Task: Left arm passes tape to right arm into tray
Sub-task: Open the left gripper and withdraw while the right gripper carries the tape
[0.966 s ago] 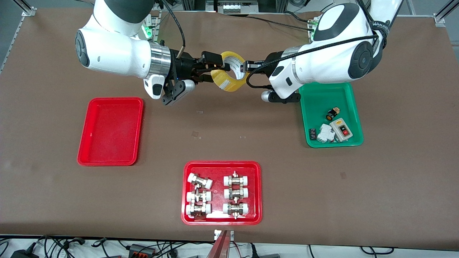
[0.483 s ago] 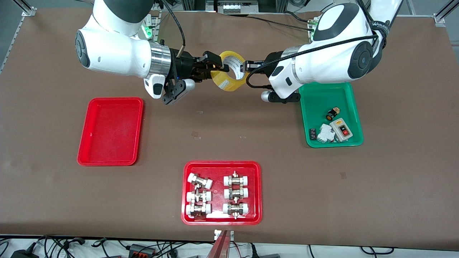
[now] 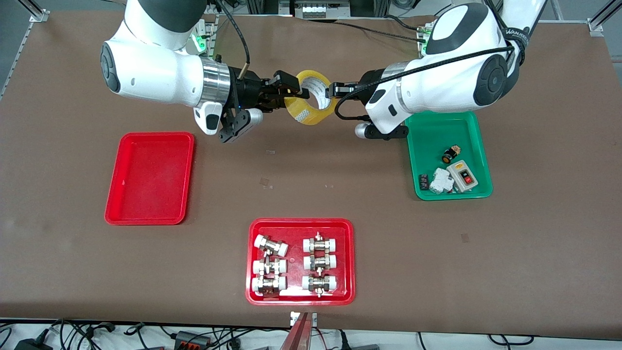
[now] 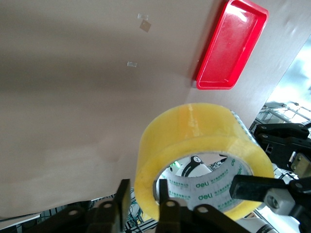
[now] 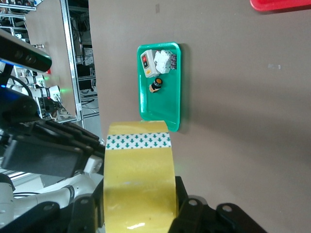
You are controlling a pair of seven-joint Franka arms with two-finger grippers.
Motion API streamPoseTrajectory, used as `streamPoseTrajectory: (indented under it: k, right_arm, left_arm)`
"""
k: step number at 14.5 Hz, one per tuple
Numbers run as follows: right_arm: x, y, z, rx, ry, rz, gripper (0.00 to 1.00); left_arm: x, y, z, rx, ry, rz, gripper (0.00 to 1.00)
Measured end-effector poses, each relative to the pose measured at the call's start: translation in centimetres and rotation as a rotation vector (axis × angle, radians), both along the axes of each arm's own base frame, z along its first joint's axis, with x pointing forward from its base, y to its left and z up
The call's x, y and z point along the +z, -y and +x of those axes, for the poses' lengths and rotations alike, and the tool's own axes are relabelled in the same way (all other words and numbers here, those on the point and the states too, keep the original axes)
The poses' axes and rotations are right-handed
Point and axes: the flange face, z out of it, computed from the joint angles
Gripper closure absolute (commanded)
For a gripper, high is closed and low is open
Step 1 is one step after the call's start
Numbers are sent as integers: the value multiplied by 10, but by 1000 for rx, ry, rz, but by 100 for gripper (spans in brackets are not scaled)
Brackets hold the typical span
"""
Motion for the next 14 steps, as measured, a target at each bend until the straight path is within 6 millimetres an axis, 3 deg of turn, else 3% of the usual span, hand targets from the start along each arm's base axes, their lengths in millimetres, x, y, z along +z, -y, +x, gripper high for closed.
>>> streamPoseTrajectory:
  k: [4,9,11,14]
  right_arm:
    - [-1,1,1,0,-1,-4,77]
    - [-20,12,9,-14,-16,-43,77]
    - [-43,48,34,-76,-50,-70,77]
    - [-99,152,84,-189,-172,-99,77]
  left_arm:
    - [8,-14,1,-5,10,38,0]
    - [44,-112,0,-80,100,242,0]
    - [54,-142,-1,-123,169,330,0]
    - [60,-166,-8,-151,230,439,0]
